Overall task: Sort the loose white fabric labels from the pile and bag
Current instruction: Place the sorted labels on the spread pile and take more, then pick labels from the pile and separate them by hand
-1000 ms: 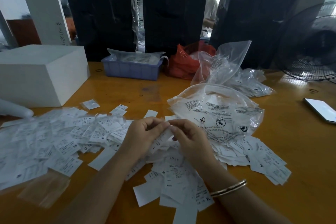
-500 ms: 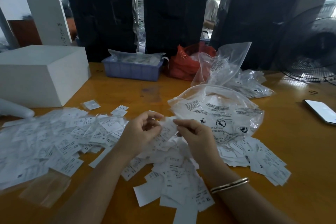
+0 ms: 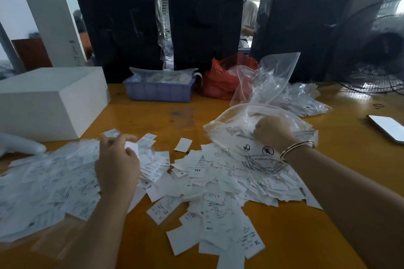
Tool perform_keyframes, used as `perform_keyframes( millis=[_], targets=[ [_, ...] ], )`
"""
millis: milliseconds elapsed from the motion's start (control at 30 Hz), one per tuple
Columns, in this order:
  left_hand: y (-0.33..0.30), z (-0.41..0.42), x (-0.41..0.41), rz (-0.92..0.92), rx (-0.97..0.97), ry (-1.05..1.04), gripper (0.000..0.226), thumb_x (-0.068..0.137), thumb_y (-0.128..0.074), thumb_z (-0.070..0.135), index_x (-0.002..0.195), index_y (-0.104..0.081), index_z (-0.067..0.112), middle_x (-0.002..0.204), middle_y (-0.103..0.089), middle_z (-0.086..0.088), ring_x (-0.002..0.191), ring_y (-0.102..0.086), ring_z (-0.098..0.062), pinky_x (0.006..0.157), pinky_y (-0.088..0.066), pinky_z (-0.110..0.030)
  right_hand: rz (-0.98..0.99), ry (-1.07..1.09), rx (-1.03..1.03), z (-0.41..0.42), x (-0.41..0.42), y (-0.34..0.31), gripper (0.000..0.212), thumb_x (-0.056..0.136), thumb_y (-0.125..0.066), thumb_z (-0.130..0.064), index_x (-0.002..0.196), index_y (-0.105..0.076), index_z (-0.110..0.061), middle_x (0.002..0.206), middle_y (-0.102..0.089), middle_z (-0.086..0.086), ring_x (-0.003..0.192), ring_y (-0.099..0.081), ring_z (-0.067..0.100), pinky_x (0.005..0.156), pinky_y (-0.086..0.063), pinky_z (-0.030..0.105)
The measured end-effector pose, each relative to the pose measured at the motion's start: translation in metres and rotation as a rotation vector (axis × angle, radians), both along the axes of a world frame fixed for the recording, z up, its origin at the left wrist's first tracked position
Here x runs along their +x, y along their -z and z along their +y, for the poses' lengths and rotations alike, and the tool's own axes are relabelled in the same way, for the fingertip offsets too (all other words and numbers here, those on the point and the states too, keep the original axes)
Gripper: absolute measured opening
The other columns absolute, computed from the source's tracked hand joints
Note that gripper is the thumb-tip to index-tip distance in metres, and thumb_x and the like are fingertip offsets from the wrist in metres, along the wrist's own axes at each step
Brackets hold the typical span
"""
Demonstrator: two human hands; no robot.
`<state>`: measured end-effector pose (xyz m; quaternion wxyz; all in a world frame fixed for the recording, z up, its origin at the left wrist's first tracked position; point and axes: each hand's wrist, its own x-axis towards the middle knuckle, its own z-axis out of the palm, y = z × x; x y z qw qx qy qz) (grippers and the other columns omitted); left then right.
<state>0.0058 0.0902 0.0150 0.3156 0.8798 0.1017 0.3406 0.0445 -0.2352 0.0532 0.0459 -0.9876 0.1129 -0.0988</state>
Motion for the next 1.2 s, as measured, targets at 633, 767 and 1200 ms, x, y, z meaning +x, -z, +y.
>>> perform_keyframes(
  millis=[633, 767, 1200],
  targets=[
    [-0.002, -0.034, -0.011, -0.102, 0.109, 0.480, 0.014, 0.088, -0.062, 0.009, 0.094, -0.069, 0.020, 0.103, -0.060, 0.006, 0.101, -0.050, -0.012, 0.084, -0.038, -0.026, -0.539, -0.101, 0.392, 0.016, -0.022, -0.002, 0.025, 0.094, -0.054, -0.024, 0.081, -0.070, -0.010, 0.068, -0.064, -0.005, 0.054, -0.052, 0.009, 0.048, -0.036, 0.015],
    [-0.004, -0.042, -0.016, 0.042, -0.126, 0.699, 0.018, 0.094, -0.055, 0.024, 0.095, -0.061, 0.040, 0.103, -0.058, 0.021, 0.097, -0.053, 0.001, 0.075, -0.036, -0.011, -0.559, -0.267, 0.731, 0.058, -0.051, -0.004, 0.018, 0.093, -0.056, -0.024, 0.082, -0.067, -0.015, 0.070, -0.068, 0.003, 0.061, -0.063, 0.026, 0.054, -0.050, 0.029],
    [-0.005, -0.045, -0.019, 0.313, -0.461, 0.929, 0.039, 0.067, -0.058, 0.060, 0.091, -0.072, 0.032, 0.087, -0.072, 0.019, 0.083, -0.064, 0.004, 0.063, -0.045, -0.006, -0.172, -0.360, 1.257, 0.118, -0.085, 0.030, 0.023, 0.095, -0.055, -0.026, 0.079, -0.070, -0.022, 0.065, -0.069, -0.002, 0.052, -0.060, 0.012, 0.053, -0.045, 0.035]
  ],
)
